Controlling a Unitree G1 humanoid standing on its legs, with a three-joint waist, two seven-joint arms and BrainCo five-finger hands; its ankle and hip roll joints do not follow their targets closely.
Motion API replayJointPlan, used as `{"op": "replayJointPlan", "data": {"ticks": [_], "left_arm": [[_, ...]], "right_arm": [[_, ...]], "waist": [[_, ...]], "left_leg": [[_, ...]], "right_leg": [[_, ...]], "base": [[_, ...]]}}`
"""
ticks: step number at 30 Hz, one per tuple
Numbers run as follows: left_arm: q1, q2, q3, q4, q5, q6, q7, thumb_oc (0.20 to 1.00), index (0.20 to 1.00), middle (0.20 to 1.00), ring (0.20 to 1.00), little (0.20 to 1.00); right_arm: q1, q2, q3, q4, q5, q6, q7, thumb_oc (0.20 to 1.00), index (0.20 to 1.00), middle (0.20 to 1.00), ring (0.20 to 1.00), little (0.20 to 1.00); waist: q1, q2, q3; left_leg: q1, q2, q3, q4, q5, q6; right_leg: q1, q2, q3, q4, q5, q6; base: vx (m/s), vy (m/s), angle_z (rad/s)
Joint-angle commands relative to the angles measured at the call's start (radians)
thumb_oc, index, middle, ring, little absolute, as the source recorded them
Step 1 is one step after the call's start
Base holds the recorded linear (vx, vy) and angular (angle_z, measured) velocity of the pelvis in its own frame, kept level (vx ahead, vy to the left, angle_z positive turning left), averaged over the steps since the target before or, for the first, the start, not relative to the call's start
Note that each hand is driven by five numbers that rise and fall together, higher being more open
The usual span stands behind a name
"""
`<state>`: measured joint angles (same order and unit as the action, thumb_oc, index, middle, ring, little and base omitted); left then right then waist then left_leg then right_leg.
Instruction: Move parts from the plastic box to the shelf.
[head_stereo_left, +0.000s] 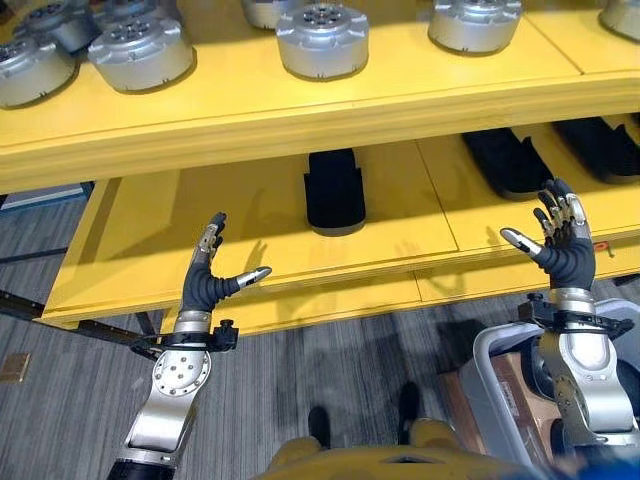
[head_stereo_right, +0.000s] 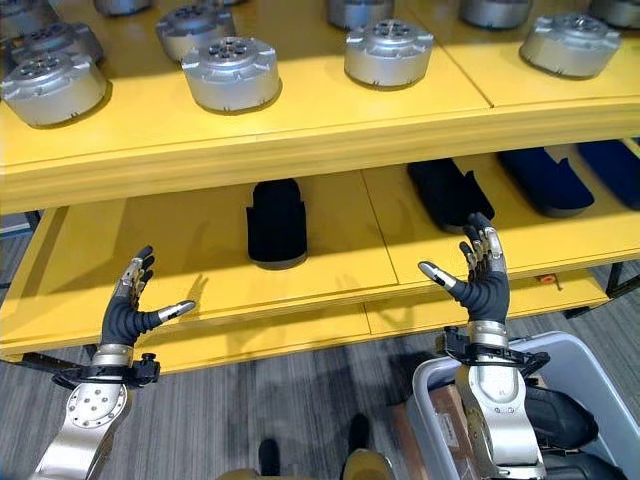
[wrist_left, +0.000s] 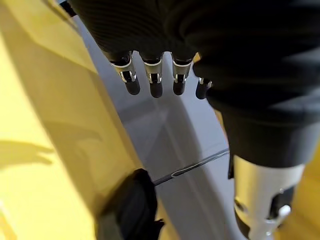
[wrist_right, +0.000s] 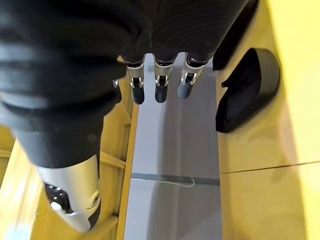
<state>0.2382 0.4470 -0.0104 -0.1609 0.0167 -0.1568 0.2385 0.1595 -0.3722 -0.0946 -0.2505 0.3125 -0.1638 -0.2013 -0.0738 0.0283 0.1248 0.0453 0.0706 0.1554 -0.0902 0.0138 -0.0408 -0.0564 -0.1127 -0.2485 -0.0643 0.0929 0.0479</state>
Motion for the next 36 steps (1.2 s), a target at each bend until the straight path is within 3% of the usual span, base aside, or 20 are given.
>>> {"op": "replayJointPlan", "data": {"ticks": [1,7,17,36], "left_arm": [[-0.036,0.091,0.035,0.011,0.171,-0.012,0.008,1.0,1.0,1.0,1.0,1.0],[-0.103,0.116,-0.029,0.099,0.325,0.011,0.009,1.0,1.0,1.0,1.0,1.0],[-0.24,0.12,-0.109,0.223,0.462,0.045,0.008,1.0,1.0,1.0,1.0,1.0],[-0.415,0.072,-0.24,0.418,0.497,0.083,0.0,1.0,1.0,1.0,1.0,1.0]], "right_arm": [[-0.015,0.005,-0.044,-0.055,0.027,-0.034,0.009,1.0,1.0,1.0,1.0,1.0],[0.011,0.018,-0.05,-0.052,0.038,-0.03,0.011,1.0,1.0,1.0,1.0,1.0],[0.029,0.03,-0.054,-0.06,0.03,-0.029,0.002,1.0,1.0,1.0,1.0,1.0],[0.017,0.028,-0.049,-0.066,0.024,-0.027,-0.018,1.0,1.0,1.0,1.0,1.0]], "waist": [[-0.003,-0.019,-0.006],[-0.026,-0.013,-0.021],[-0.062,-0.007,-0.024],[-0.089,-0.006,0.02]], "left_leg": [[-0.01,0.088,0.017,0.013,0.046,-0.073],[0.005,0.096,0.034,0.007,0.045,-0.079],[0.008,0.102,0.052,0.003,0.047,-0.084],[-0.025,0.098,0.059,0.005,0.057,-0.081]], "right_leg": [[0.003,-0.106,0.001,0.06,-0.016,0.129],[0.009,-0.098,0.015,0.05,-0.017,0.129],[0.0,-0.092,0.031,0.046,-0.013,0.13],[-0.052,-0.097,0.055,0.064,-0.01,0.129]], "base": [[0.06,0.007,-0.07],[0.03,-0.005,-0.1],[0.0,-0.002,-0.06],[0.0,0.004,-0.03]]}}
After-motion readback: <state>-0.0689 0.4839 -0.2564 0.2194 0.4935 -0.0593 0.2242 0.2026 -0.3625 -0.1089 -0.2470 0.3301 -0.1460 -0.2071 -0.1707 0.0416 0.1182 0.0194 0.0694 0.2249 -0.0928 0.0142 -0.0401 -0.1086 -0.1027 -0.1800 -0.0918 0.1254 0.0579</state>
